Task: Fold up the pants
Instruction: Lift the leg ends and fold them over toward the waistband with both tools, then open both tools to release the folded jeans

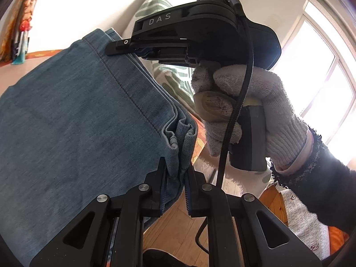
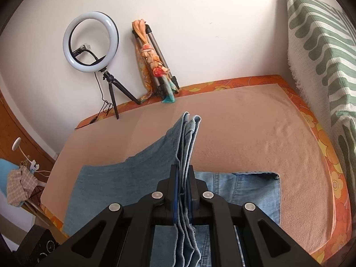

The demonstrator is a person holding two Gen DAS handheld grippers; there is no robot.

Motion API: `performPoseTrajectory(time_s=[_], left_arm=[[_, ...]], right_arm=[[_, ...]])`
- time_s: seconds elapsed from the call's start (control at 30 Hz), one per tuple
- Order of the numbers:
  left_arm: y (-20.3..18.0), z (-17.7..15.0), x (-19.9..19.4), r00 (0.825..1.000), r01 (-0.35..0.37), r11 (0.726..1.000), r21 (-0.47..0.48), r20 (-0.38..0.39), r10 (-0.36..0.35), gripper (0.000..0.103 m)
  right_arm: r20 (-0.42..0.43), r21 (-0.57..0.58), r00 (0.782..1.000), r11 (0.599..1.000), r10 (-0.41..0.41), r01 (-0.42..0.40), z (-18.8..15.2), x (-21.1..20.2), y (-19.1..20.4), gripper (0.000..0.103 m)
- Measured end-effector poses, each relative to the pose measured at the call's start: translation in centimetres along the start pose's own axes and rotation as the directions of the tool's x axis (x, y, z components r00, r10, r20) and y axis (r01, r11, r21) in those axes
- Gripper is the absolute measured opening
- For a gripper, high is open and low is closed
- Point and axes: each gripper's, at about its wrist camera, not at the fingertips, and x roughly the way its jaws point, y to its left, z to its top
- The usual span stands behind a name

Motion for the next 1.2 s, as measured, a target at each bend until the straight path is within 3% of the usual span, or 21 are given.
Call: performPoseTrajectory(time_s=[0.3,0.6,0.83,0.9,1.07,1.13,1.2], left_arm=[[1.9,0.7,2.1,0.998,-0.013,1.0,-0.004,-0.06,0.013,0.012],[1.6,1.4,3.1,0.997,0.015,1.0,0.016,-0.076,-0.014,0.012],[2.9,1.1,-0.1,0.996,-0.006,1.0,-0.005,-0.09,0.005,0.012],[3.4,0.8,-1.5,0.996,-0.041,0.999,-0.013,-0.079,0.04,0.013],[5.5,-0.1,-6.4,0.986,-0.163,0.984,-0.065,-0.037,0.161,0.028],[6.4,-0.7,-9.0,0.978,-0.211,0.972,-0.104,-0.014,0.21,0.043],[7.7,-1.4,-11.8,0.961,-0.273,0.949,-0.16,0.007,0.277,0.052]], right_arm=[[-0.047,0.074,0.999,0.997,-0.013,0.016,-1.3,2.3,-3.3,0.004],[-0.02,0.056,0.997,0.996,-0.068,0.069,-1.0,0.8,-4.0,0.003],[-0.062,0.084,0.993,0.991,-0.099,0.104,-2.1,3.1,-6.1,0.003],[-0.078,0.094,0.991,0.989,-0.108,0.115,-2.5,3.9,-6.7,0.003],[-0.114,0.091,0.983,0.984,-0.143,0.154,-3.5,5.6,-7.6,0.004],[-0.122,0.077,0.979,0.982,-0.164,0.174,-3.8,6.1,-7.6,0.004],[-0.128,0.075,0.976,0.98,-0.174,0.184,-4.0,6.5,-7.6,0.004]])
